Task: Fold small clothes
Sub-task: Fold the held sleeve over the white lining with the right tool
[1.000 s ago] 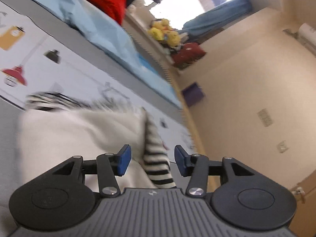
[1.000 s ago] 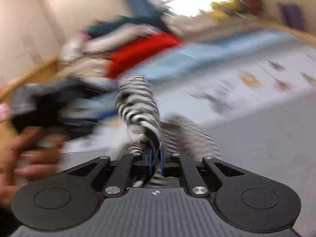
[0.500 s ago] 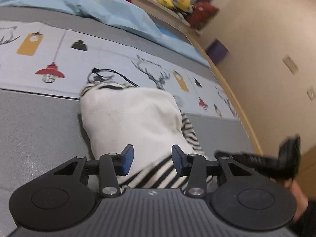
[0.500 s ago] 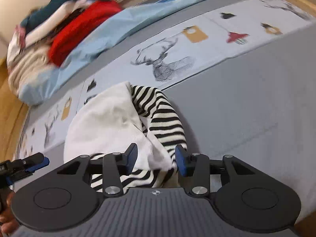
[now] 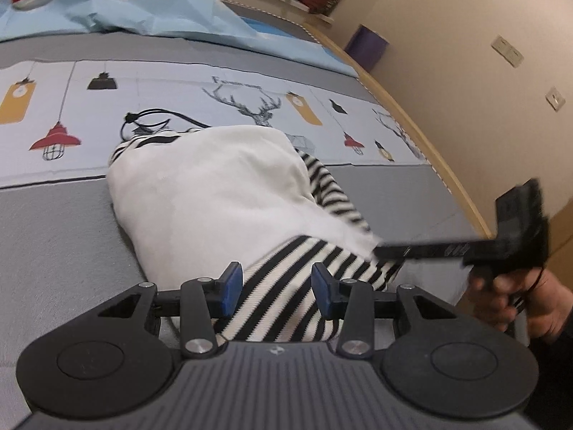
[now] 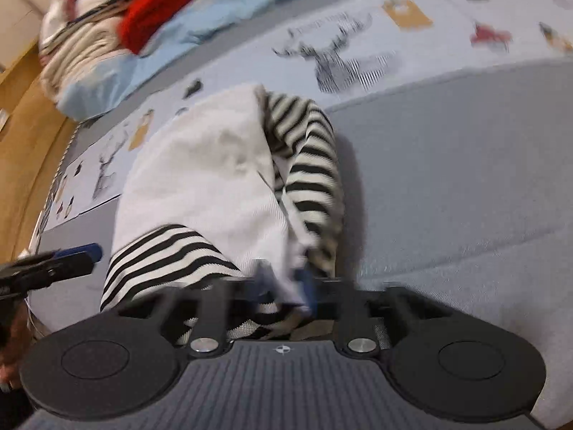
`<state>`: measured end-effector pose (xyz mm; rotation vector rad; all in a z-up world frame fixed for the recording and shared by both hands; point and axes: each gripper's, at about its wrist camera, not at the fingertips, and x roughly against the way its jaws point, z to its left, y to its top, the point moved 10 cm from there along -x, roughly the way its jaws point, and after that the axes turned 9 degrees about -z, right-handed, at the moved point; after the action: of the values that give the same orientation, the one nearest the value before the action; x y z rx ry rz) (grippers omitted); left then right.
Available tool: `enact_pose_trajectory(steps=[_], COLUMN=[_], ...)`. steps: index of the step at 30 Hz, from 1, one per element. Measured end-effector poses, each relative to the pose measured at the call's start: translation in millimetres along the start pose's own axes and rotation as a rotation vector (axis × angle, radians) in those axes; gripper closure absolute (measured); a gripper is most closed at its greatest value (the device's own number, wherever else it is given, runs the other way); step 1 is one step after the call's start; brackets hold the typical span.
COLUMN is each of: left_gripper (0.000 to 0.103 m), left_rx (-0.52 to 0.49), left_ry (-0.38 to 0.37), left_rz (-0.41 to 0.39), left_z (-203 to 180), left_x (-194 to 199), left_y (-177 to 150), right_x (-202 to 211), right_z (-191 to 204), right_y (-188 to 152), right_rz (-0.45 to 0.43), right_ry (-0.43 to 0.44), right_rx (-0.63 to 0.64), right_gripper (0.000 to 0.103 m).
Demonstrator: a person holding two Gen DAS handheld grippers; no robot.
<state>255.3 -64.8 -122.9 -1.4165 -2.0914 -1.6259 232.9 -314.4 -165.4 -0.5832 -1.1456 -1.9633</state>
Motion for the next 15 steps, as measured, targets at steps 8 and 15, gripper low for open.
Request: enact_pose_trajectory(steps=[8,15], left_gripper=[0.058,0.061], left_rx=[-0.117,-0.302], left_ry=[-0.068,-0.038], left_rz=[0.094,0.227], left_z=[-26.8,-36.7], left_x=[-15.5,-48.5], left_y=[-22.0,-59.1], right_x=[70.3,31.5], right_z=[-31.4,-60.4], right_y=[22.5,-13.2], right_rz=[-0.168,0.042], right_ry=[0.197,-0.036], right_rx=[-0.204,-0.145], right_gripper=[0.103,0.102])
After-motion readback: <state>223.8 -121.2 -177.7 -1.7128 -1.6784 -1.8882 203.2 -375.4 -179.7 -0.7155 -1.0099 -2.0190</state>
